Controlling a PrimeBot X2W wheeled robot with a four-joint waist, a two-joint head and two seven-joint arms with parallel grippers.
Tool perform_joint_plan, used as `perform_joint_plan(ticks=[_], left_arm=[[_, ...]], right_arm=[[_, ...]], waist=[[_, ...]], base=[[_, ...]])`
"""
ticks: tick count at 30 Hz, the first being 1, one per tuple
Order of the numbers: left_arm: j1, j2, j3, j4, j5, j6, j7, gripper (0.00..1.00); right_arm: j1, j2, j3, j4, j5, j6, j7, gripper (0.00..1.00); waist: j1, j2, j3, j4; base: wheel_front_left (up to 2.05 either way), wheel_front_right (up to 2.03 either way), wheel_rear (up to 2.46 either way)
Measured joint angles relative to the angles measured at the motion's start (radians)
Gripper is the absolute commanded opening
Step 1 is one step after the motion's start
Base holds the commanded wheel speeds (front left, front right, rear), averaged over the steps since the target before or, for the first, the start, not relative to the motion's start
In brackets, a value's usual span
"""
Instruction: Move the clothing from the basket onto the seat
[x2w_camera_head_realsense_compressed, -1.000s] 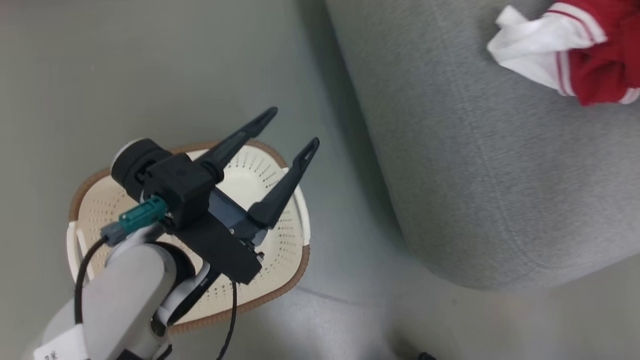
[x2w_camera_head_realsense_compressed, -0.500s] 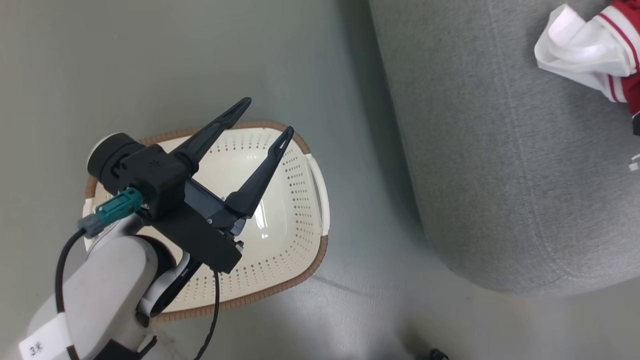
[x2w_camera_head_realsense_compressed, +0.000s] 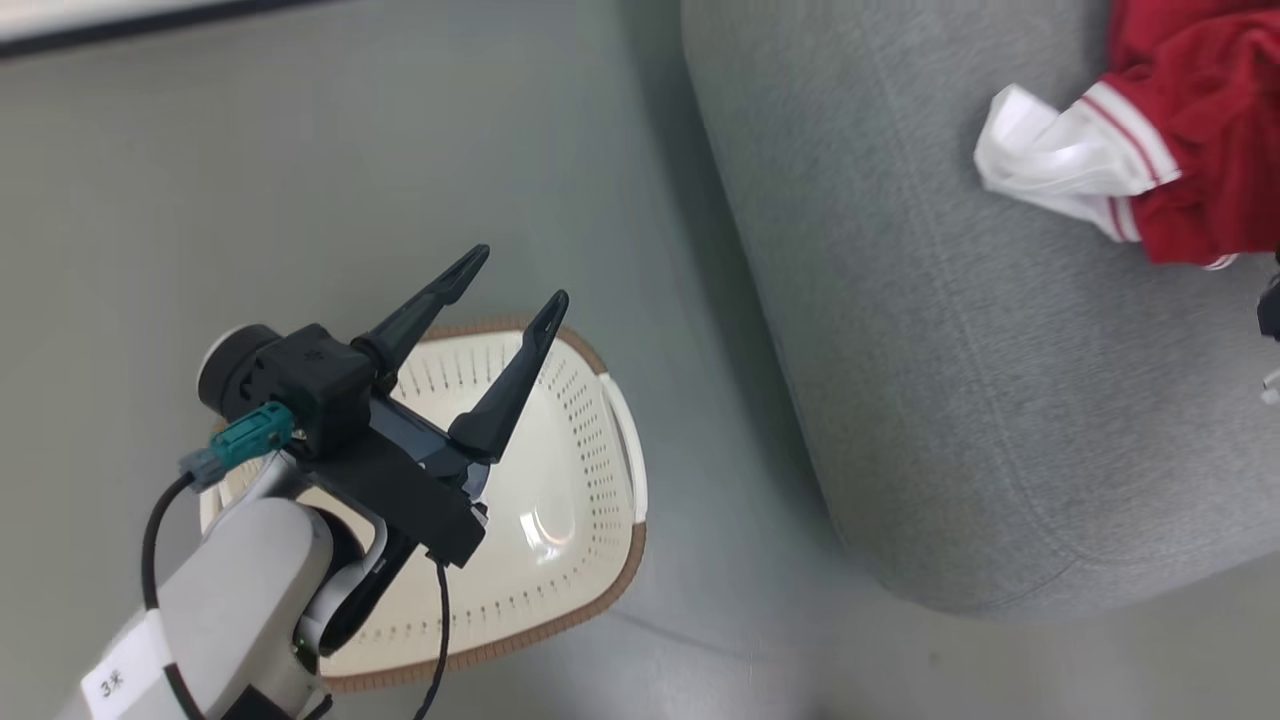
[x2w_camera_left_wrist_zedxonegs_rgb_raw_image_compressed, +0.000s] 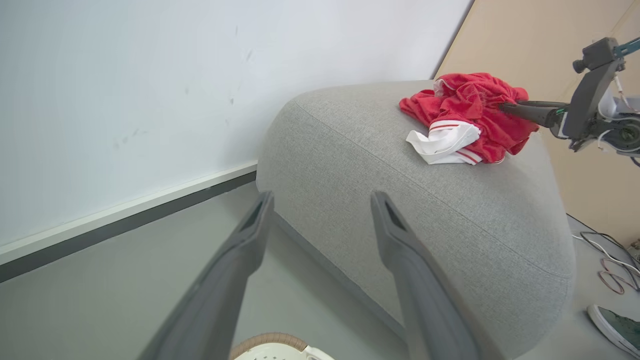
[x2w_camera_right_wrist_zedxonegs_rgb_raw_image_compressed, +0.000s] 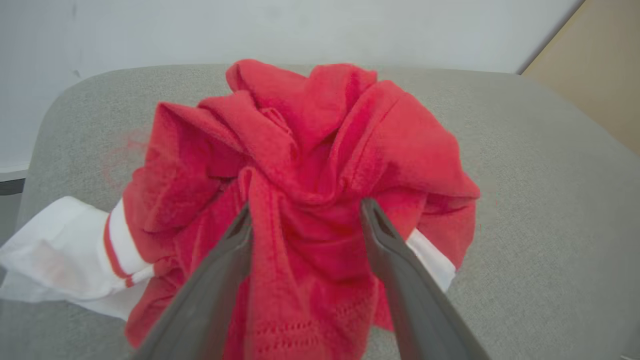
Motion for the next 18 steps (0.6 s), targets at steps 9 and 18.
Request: perform_joint_plan(ticks=[9, 18], left_arm=[[0.07, -0.026, 0.025, 0.073, -0.05, 0.01, -0.056, 1.0], [0.132, -0.056, 0.05, 0.128, -0.087, 0.031, -0.092, 1.0]], right_arm=[[0.055, 0.018, 0.033, -0.065, -0.02, 0.028, -0.07, 1.0], [0.157, 0.046, 0.036, -0.197, -0.016, 0.058, -0.122, 1.0]], waist=[[-0.0001, -0.0001, -0.134, -0.006], [-0.0001, -0.0001, -0.258, 0.006]], base=[[0.0, 0.0, 0.0], [0.0, 0.0, 0.0]])
